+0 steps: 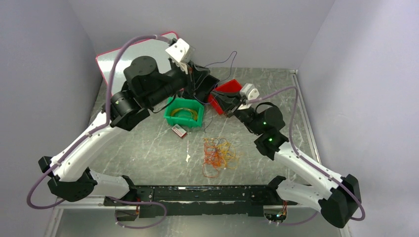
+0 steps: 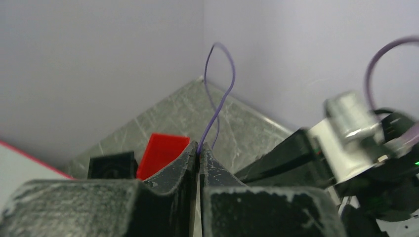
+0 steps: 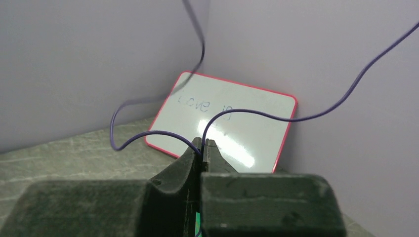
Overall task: Untangle the cables
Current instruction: Untie the cable.
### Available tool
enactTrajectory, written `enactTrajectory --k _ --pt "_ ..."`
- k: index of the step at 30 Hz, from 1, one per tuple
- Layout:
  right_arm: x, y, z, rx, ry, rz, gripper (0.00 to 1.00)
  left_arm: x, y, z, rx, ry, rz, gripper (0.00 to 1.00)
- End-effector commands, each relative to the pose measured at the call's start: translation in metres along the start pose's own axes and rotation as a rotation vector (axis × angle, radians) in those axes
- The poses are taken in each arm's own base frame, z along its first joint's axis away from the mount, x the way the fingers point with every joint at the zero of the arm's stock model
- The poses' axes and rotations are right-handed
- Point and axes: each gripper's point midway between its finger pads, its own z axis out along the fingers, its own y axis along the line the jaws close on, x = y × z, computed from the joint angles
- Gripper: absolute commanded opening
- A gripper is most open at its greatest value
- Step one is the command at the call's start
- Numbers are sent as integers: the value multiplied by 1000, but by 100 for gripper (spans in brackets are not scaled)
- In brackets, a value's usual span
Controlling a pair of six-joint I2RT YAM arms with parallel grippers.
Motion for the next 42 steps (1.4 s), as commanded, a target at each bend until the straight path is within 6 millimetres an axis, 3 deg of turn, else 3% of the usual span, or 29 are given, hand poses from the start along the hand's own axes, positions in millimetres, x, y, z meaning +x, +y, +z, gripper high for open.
enactTrajectory --k 1,6,10,14,19,32,42 --pt "-16 -8 -4 58 46 72 0 28 15 2 -68 34 -65 9" --pt "-32 -17 -4 103 42 88 0 65 10 8 -14 98 -125 7" --pt "-44 -2 -8 19 -18 71 0 79 5 9 32 120 -143 7" --pt "-43 7 -13 -23 -36 64 0 79 0 8 75 121 -143 7" --pt "-53 1 -15 26 -94 125 0 86 -5 3 115 129 -131 7" --pt "-73 9 -10 -8 -237 310 0 92 -16 -4 180 120 -125 7" --pt "-64 9 -5 -12 -239 326 12 92 -19 -3 197 121 -125 7"
